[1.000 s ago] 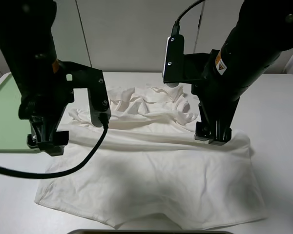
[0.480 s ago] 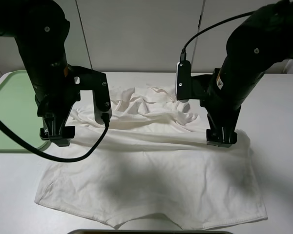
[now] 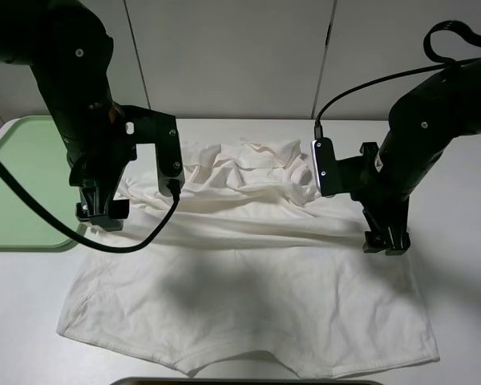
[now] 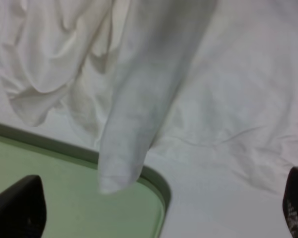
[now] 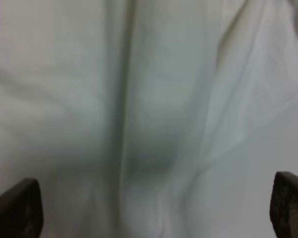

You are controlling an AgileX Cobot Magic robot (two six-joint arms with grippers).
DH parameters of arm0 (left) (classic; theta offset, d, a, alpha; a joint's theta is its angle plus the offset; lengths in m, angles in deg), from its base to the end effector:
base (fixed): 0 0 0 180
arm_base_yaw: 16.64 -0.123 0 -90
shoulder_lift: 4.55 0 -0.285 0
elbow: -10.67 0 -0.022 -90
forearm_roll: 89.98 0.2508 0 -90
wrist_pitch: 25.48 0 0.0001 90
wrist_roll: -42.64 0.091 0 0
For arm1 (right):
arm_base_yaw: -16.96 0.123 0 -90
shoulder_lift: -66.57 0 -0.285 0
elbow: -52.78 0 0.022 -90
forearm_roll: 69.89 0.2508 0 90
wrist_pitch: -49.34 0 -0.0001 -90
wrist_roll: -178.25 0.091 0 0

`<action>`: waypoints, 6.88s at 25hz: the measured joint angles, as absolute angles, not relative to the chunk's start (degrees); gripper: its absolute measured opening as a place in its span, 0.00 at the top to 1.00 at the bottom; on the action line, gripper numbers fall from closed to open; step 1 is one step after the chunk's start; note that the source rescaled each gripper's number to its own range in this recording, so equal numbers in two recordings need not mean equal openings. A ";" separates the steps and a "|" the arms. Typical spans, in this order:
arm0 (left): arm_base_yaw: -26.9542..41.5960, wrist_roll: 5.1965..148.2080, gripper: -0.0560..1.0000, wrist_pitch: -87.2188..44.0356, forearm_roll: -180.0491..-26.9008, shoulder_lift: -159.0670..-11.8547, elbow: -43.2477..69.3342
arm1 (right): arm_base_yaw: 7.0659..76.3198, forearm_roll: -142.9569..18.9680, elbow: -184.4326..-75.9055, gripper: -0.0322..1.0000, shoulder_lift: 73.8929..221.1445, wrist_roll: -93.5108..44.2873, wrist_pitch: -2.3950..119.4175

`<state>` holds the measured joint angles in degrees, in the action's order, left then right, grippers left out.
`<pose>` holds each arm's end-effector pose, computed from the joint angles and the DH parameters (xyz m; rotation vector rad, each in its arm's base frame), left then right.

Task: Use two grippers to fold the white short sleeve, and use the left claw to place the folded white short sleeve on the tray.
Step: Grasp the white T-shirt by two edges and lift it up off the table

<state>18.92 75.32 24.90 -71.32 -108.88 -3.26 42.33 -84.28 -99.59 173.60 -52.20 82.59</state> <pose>0.2745 -0.1687 0.2138 1.8486 2.2516 0.3900 0.2740 0.1162 0.1470 -2.0361 2.1441 -0.2986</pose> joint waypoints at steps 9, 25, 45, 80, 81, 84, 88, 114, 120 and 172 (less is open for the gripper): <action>18.46 77.46 0.05 20.23 -71.01 -114.90 -3.21 | 40.14 -83.00 -99.47 0.00 177.14 -54.90 79.98; 12.06 81.88 0.05 15.77 -71.65 -117.52 -7.83 | 40.14 -80.07 -99.47 0.00 179.62 -56.99 75.76; 12.06 82.77 0.15 4.93 -71.26 -122.28 -10.88 | 40.14 -79.61 -99.63 0.00 183.78 -56.99 75.12; 12.06 82.77 0.94 5.47 -70.37 -122.07 -10.88 | 40.20 -79.17 -99.70 0.97 183.71 -56.99 76.27; 12.06 82.77 0.94 5.47 -70.37 -122.07 -10.88 | 40.20 -79.17 -99.70 0.97 183.15 -56.99 76.60; 12.06 82.77 0.94 6.20 -69.38 -120.82 -10.88 | 40.20 -79.17 -99.66 0.97 181.44 -56.99 77.16; 12.06 82.77 0.94 6.76 -69.16 -119.08 -10.88 | 40.20 -79.17 -99.64 0.97 178.10 -56.99 78.60; 12.06 80.06 0.94 14.77 -69.36 -92.90 -10.88 | 40.20 -78.04 -100.02 0.97 154.52 -56.99 89.74; 12.06 80.99 0.94 15.66 -69.44 -85.57 -10.88 | 40.20 -77.35 -106.98 0.97 152.51 -56.99 97.46; 22.73 88.00 0.94 40.82 -62.12 -80.32 29.89 | 40.37 -75.10 -139.96 0.97 139.49 -54.83 118.76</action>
<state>22.73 88.00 40.82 -62.12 -80.32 29.89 40.37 -75.10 -139.96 139.49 -54.83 118.76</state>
